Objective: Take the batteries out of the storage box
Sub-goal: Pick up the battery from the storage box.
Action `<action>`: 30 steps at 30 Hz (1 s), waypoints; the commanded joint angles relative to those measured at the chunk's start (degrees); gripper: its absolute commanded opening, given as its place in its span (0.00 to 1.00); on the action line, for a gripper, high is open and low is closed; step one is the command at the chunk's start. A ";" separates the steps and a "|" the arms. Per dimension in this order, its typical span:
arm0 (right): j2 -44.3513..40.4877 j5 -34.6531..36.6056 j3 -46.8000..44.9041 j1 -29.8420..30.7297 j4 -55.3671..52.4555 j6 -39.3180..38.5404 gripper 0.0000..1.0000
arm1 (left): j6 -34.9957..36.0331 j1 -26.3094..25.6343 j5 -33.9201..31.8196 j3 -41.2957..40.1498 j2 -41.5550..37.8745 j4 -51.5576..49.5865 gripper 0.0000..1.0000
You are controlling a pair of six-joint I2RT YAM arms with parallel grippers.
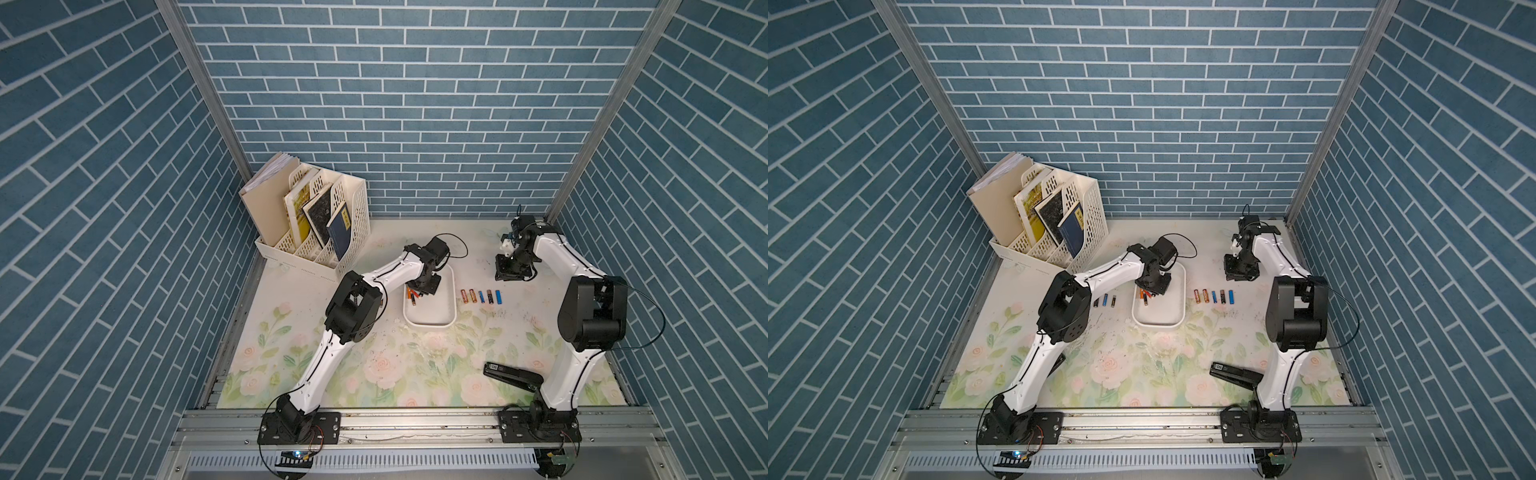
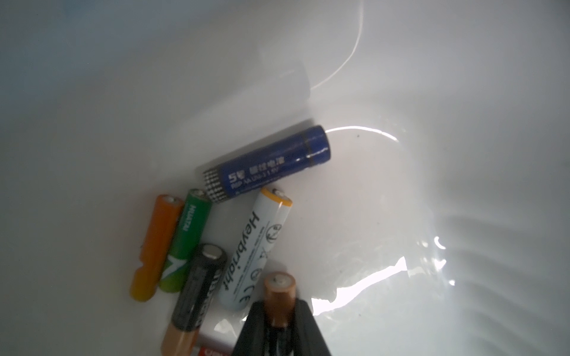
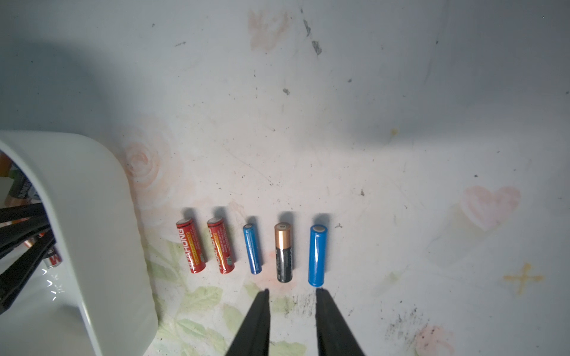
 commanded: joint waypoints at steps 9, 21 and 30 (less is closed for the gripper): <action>-1.32 -1.40 0.55 1.71 -0.72 0.28 0.29 | -3.03 0.36 6.50 -0.19 -6.22 -0.04 0.15; 0.34 -1.82 2.94 3.09 -1.05 0.55 0.29 | -4.96 3.58 10.20 -7.93 -15.61 3.78 0.15; 1.22 -1.84 3.80 3.37 -1.07 0.56 0.29 | -5.39 7.30 10.35 -16.66 -22.94 6.13 0.15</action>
